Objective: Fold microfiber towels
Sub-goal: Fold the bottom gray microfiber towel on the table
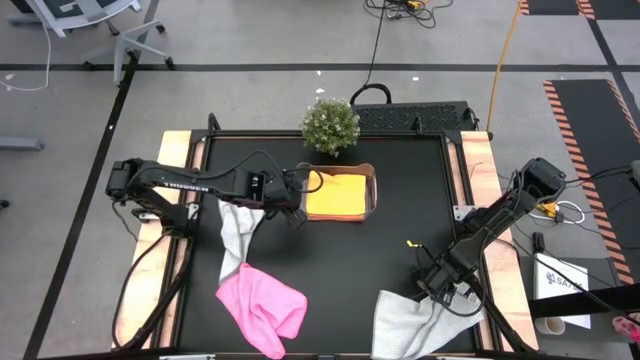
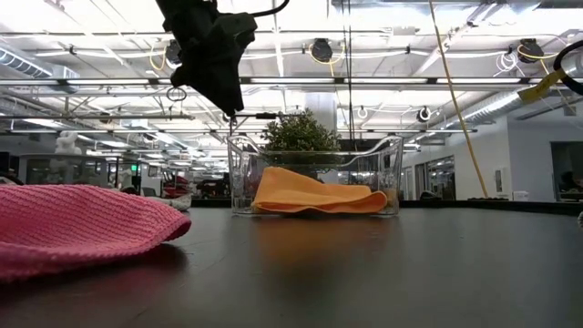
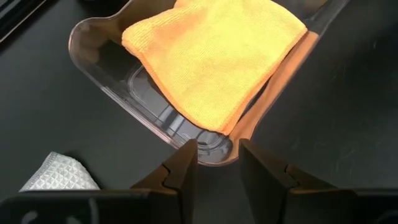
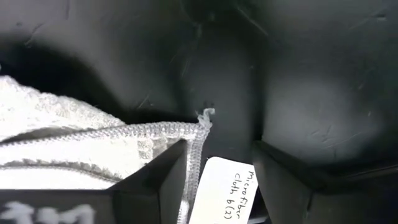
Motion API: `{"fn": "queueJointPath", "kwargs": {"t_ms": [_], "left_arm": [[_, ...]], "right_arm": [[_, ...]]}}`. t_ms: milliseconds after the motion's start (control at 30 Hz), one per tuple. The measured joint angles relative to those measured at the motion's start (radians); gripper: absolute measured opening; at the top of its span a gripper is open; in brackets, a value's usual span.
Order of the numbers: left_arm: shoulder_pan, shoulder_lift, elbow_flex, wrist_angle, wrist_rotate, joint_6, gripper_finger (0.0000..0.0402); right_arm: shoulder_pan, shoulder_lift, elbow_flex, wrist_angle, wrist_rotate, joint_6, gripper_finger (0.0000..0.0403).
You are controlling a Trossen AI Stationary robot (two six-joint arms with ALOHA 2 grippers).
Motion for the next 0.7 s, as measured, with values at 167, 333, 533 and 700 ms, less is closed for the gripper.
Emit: {"fn": "queueJointPath", "kwargs": {"t_ms": [167, 333, 533, 700], "left_arm": [[0.0, 0.0, 0.0, 0.0, 0.0, 0.0, 0.012], [0.0, 0.0, 0.0, 0.0, 0.0, 0.0, 0.012], [0.001, 0.0, 0.0, 0.001, 0.0, 0.001, 0.012], [0.0, 0.0, 0.0, 0.01, 0.0, 0.001, 0.012]], "right_arm": [[0.0, -0.001, -0.013, 0.001, 0.005, 0.043, 0.0083], [-0.004, -0.016, -0.015, 0.018, 0.009, 0.09, 0.001], [-0.023, -0.133, 0.048, 0.025, 0.213, 0.213, 0.0001], [-0.037, -0.259, 0.129, 0.033, 0.51, 0.246, 0.0001]]}}
